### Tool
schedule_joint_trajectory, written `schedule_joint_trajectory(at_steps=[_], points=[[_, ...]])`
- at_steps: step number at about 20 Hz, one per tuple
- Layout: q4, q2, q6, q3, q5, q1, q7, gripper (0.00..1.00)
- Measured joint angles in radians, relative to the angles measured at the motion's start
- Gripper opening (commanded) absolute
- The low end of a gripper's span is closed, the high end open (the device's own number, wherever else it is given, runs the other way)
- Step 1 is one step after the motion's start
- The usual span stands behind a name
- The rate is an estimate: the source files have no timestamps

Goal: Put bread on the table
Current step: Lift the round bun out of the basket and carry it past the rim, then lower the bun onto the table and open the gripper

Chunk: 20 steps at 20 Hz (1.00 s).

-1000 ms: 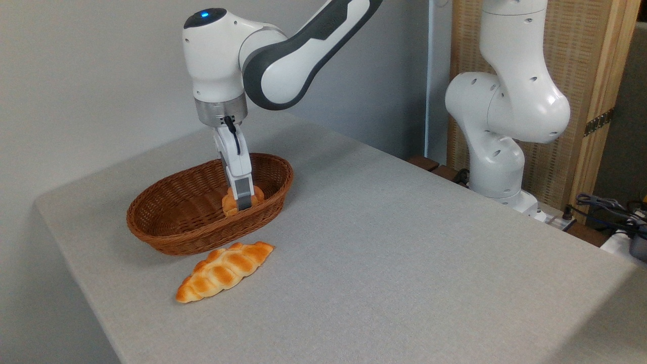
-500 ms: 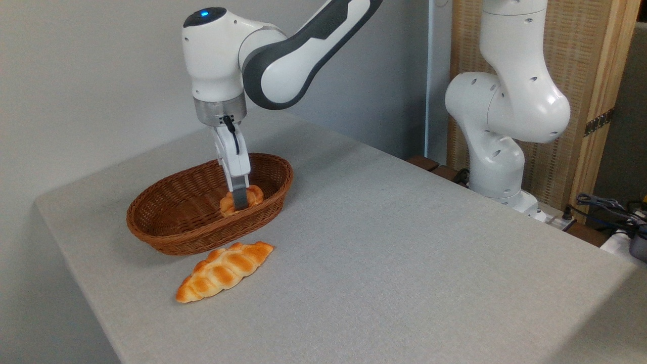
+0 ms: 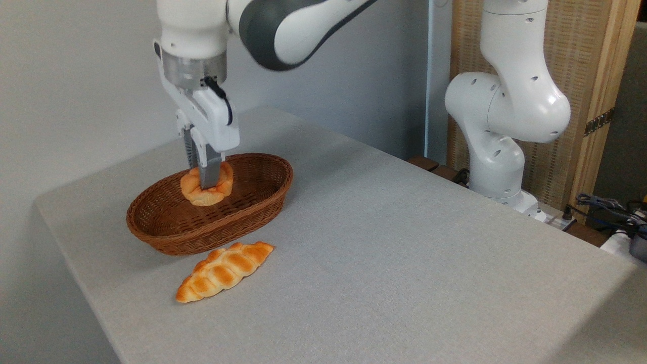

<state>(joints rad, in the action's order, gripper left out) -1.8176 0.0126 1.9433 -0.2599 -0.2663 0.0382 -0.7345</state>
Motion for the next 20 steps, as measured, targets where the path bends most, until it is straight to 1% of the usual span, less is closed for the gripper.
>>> schedule_joint_trajectory(at_steps=[1, 2, 4, 6, 8, 10, 11, 13, 16, 20], points=[[0.01, 0.019, -0.065, 0.025, 0.008, 0.0, -0.07, 0.38], [0.011, 0.042, -0.129, 0.046, 0.026, 0.0, -0.145, 0.47], [-0.006, 0.092, -0.221, 0.075, 0.088, 0.001, -0.288, 0.73], [-0.042, 0.13, -0.238, 0.085, 0.149, 0.001, -0.373, 0.98], [-0.079, 0.145, -0.237, 0.082, 0.206, -0.001, -0.407, 1.0], [-0.124, 0.145, -0.234, 0.073, 0.237, -0.005, -0.446, 1.0], [-0.162, 0.144, -0.214, 0.057, 0.241, -0.007, -0.487, 1.0], [-0.199, 0.142, -0.169, 0.036, 0.243, -0.01, -0.508, 1.0], [-0.218, 0.142, -0.146, 0.027, 0.246, -0.012, -0.517, 1.0], [-0.213, 0.143, -0.136, 0.027, 0.246, -0.011, -0.511, 1.0]])
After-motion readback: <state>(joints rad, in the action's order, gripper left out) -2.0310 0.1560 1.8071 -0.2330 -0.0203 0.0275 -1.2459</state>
